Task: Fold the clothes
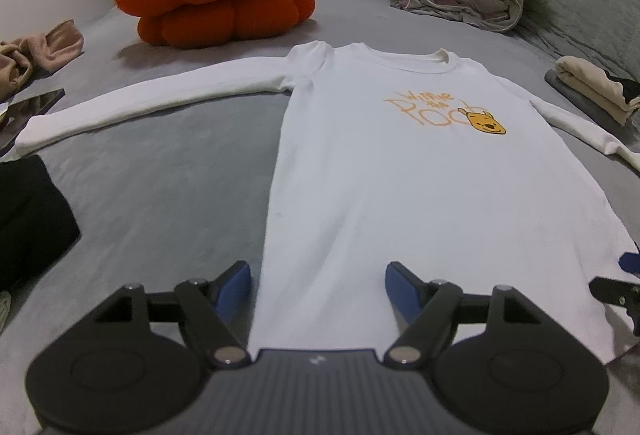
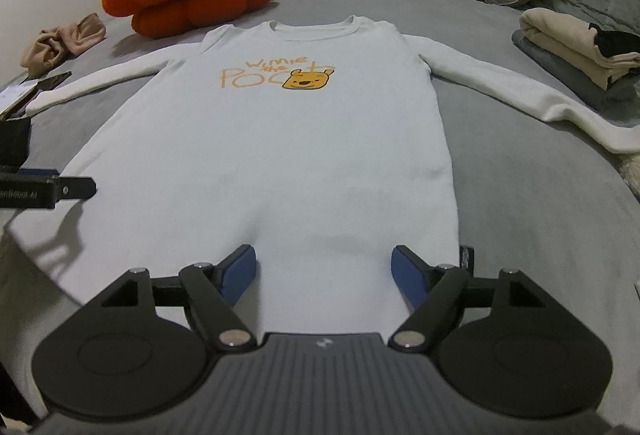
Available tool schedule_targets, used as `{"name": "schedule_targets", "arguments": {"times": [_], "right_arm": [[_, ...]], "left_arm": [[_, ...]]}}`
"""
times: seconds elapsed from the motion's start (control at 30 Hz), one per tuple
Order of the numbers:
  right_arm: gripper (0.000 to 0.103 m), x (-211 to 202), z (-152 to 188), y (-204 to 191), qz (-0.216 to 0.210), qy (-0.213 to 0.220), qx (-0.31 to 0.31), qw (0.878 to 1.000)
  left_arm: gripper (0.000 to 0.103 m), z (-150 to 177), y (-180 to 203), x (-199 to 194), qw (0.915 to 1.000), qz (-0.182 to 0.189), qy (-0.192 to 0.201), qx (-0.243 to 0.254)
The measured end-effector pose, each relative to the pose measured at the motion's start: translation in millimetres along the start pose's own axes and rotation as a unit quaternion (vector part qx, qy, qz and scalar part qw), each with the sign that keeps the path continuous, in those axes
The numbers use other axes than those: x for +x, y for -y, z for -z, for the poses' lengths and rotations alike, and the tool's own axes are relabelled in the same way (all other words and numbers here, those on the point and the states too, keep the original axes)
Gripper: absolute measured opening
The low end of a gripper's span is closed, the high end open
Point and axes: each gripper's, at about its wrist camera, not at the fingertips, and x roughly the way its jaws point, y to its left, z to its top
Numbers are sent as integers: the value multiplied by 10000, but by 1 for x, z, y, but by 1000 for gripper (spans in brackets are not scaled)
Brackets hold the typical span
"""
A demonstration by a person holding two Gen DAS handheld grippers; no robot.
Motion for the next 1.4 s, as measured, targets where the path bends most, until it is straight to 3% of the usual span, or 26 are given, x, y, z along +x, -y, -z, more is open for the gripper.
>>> {"name": "schedule_targets", "arguments": {"times": [0.33, 0.57, 0.73, 0.9, 1.17, 1.4], "right_arm": [[94, 3, 4, -10, 86, 5, -83, 9999], [94, -3, -1, -6, -139, 372, 357, 9986], [95, 11, -17, -10, -68, 634, 415, 9971], [103, 26, -6, -21, 162, 673, 216, 9974], [103, 24, 0, -18, 266, 813, 266, 9960], [103, 26, 0, -14, 238, 899, 399, 9949]], "left_arm": [[79, 2, 2, 0, 10000, -33, 16, 45], [81, -1, 6, -2, 9996, 76, 267, -40], [84, -2, 10, 8, 9990, -1, 452, -52], [91, 3, 12, 18, 9981, -67, 605, -60], [102, 9, 9, 21, 9969, 115, 771, -91], [102, 11, 14, 23, 9966, 41, 824, -34]]}}
